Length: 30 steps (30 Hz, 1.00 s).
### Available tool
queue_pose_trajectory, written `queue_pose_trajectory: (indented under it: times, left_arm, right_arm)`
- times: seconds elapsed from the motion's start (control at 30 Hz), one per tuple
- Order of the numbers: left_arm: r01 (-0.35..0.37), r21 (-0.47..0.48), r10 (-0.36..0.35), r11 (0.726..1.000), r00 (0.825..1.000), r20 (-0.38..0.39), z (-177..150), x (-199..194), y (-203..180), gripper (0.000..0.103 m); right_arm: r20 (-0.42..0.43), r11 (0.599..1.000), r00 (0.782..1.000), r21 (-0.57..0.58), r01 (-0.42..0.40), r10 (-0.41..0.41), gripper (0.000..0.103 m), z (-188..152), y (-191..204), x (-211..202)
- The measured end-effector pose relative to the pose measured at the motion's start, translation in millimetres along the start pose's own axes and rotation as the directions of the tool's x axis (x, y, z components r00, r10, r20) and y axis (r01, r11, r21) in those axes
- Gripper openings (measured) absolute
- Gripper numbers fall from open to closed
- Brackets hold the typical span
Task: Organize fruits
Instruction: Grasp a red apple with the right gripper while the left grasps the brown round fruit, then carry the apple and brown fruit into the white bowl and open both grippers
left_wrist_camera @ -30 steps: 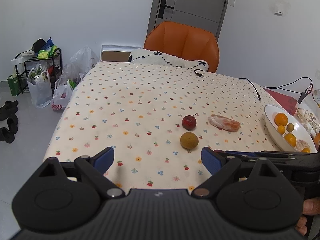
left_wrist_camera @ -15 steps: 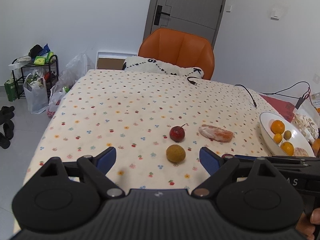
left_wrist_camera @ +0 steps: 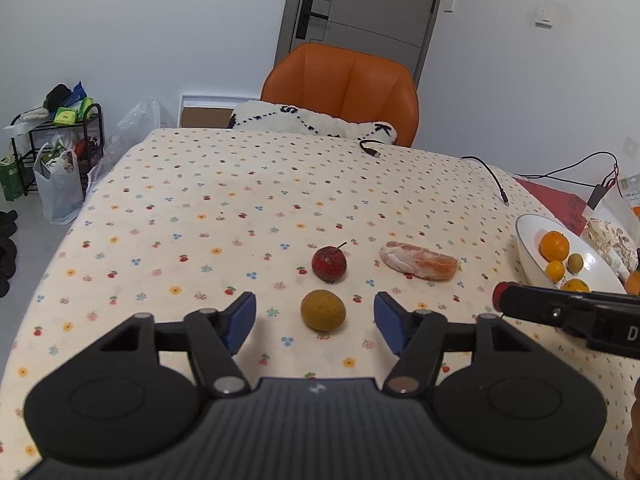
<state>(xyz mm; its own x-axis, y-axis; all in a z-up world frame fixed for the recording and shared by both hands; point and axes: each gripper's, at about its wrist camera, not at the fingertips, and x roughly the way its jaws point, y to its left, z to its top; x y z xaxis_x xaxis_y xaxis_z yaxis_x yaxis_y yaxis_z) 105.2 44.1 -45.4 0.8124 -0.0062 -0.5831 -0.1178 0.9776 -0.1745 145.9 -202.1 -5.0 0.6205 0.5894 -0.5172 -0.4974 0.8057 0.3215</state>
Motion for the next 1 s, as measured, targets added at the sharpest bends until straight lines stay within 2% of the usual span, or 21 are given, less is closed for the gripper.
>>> queue_pose_trajectory:
  times: [0.1,0.23,0.27,0.63,1.0]
  left_arm:
    - [-0.004,0.017,0.004,1.000,1.000,-0.009,0,7,-6,0.053]
    - [0.007,0.015,-0.007,1.000,1.000,-0.018,-2,15,-11,0.027]
    - [0.009,0.017,-0.009,1.000,1.000,-0.016,-2,16,-12,0.024]
    - [0.093,0.047,-0.095,0.995,0.995,0.024,10,8,-45,0.024]
    - [0.166,0.083,-0.169,0.983,0.985,0.031,17,12,-83,0.024]
  right_arm:
    - [0.012,1.000,1.000,0.003,0.012,-0.012,0.022,2,-5,-5]
    - [0.031,0.999,0.999,0.006,0.035,-0.035,0.022,4,-11,-14]
    - [0.038,0.999,0.998,0.008,0.042,-0.042,0.022,4,-13,-17]
    - [0.078,0.993,0.991,0.045,0.105,-0.108,0.022,4,-39,-37]
    - [0.117,0.982,0.978,0.096,0.164,-0.175,0.022,4,-71,-61]
